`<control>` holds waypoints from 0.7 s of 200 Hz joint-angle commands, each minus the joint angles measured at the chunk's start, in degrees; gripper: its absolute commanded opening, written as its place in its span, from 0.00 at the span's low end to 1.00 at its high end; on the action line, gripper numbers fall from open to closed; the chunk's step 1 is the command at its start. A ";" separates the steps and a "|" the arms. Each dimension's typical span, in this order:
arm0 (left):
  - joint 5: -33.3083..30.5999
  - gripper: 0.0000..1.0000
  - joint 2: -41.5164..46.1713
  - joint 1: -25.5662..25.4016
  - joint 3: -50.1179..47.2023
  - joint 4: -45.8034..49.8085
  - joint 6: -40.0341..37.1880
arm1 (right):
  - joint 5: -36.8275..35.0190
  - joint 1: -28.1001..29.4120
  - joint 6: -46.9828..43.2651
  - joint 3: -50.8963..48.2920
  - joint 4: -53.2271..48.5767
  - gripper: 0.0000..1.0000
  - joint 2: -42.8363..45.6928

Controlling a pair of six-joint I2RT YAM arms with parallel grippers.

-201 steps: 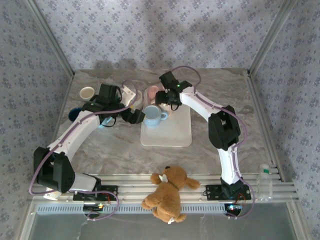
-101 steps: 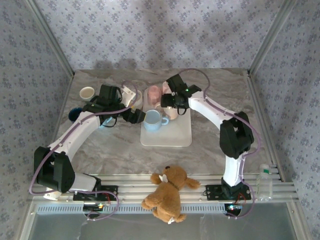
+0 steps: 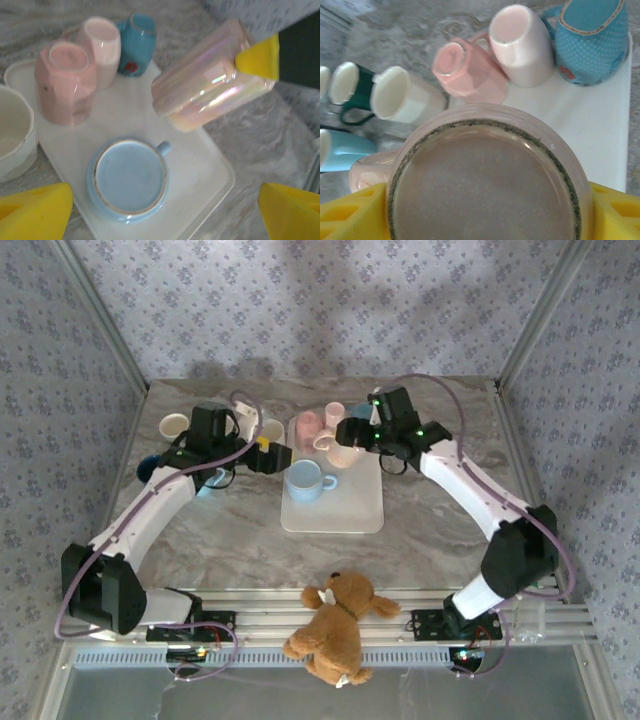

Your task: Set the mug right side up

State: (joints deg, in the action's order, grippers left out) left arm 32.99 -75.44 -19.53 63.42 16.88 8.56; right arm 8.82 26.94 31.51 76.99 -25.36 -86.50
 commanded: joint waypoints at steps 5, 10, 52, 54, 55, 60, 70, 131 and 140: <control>3.66 0.95 2.55 0.61 1.88 -6.60 7.52 | 9.11 -3.13 5.61 -3.15 11.90 0.68 7.24; 3.88 0.95 2.66 0.71 1.99 -7.09 8.09 | 10.43 -4.01 6.68 -4.24 13.58 0.68 8.09; 5.74 0.96 3.35 2.72 1.45 -13.68 15.16 | 22.71 -11.45 17.30 -14.00 28.97 0.66 13.29; 5.89 0.96 3.36 2.80 1.42 -14.00 15.46 | 22.94 -11.64 17.51 -14.12 29.32 0.66 13.37; 5.92 0.96 3.41 2.86 1.43 -14.17 15.62 | 23.06 -11.73 17.78 -14.22 29.58 0.66 13.46; 6.15 0.97 3.29 3.00 1.34 -14.81 16.41 | 24.17 -12.41 18.75 -14.80 30.52 0.66 13.75; 6.66 0.97 3.20 3.25 1.09 -16.23 17.92 | 25.85 -13.61 20.61 -15.72 32.31 0.66 14.54; 9.70 0.98 1.64 3.36 0.39 -25.29 29.64 | 32.00 -18.28 29.96 -20.81 44.74 0.66 17.92; 10.02 0.98 0.90 3.19 0.86 -25.49 31.35 | 32.82 -18.57 30.80 -21.00 45.66 0.66 17.94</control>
State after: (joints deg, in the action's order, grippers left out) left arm 40.07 -73.60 -16.34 63.35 -2.48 32.93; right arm 35.70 9.23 56.88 55.40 7.03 -71.72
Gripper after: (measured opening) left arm 0.980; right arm 0.808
